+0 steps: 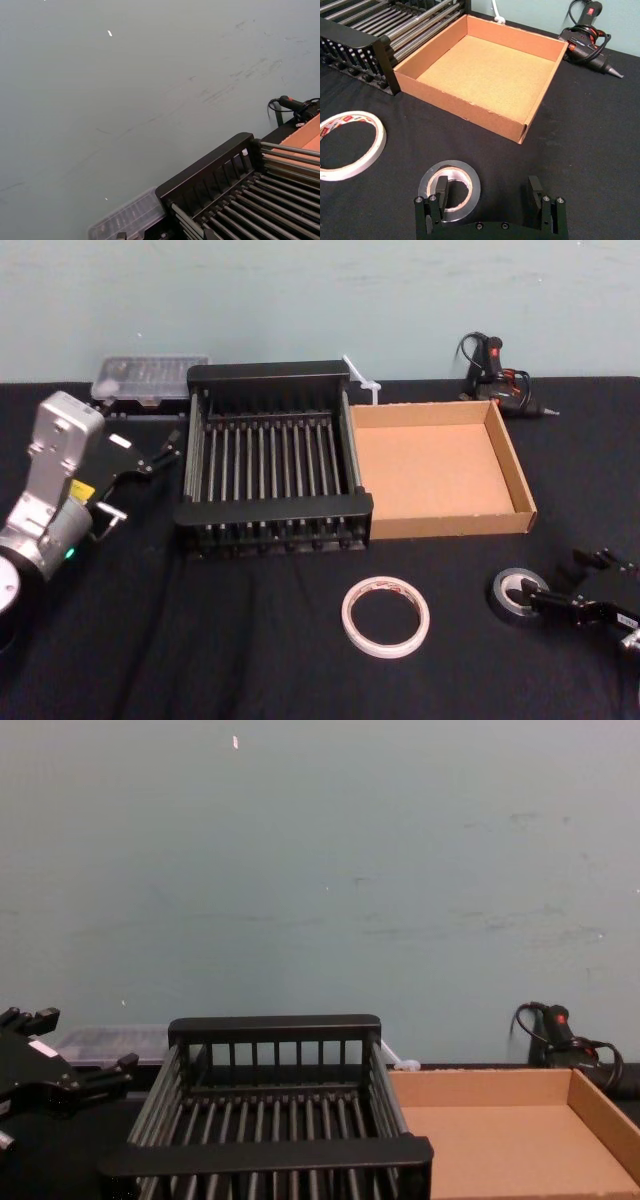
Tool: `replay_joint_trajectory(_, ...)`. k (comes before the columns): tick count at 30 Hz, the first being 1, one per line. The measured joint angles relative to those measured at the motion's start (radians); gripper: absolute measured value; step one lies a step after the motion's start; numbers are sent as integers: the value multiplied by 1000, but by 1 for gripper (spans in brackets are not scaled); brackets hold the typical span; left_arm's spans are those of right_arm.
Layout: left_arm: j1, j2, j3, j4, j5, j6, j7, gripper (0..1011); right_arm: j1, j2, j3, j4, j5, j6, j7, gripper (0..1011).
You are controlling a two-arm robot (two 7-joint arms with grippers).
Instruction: Pick up the white tape and place it into the black box , Pick up the silver tape and place it into the brown box.
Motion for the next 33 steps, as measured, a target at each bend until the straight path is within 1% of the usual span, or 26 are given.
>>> replay_joint_trajectory(21, 0, 0, 0, 0, 0, 0, 0, 1001, 44, -30, -20, 42, -24, 37, 21, 1002)
replay_joint_trajectory(33, 0, 0, 0, 0, 0, 0, 0, 1001, 64, -39, -32, 56, -34, 51, 27, 1002)
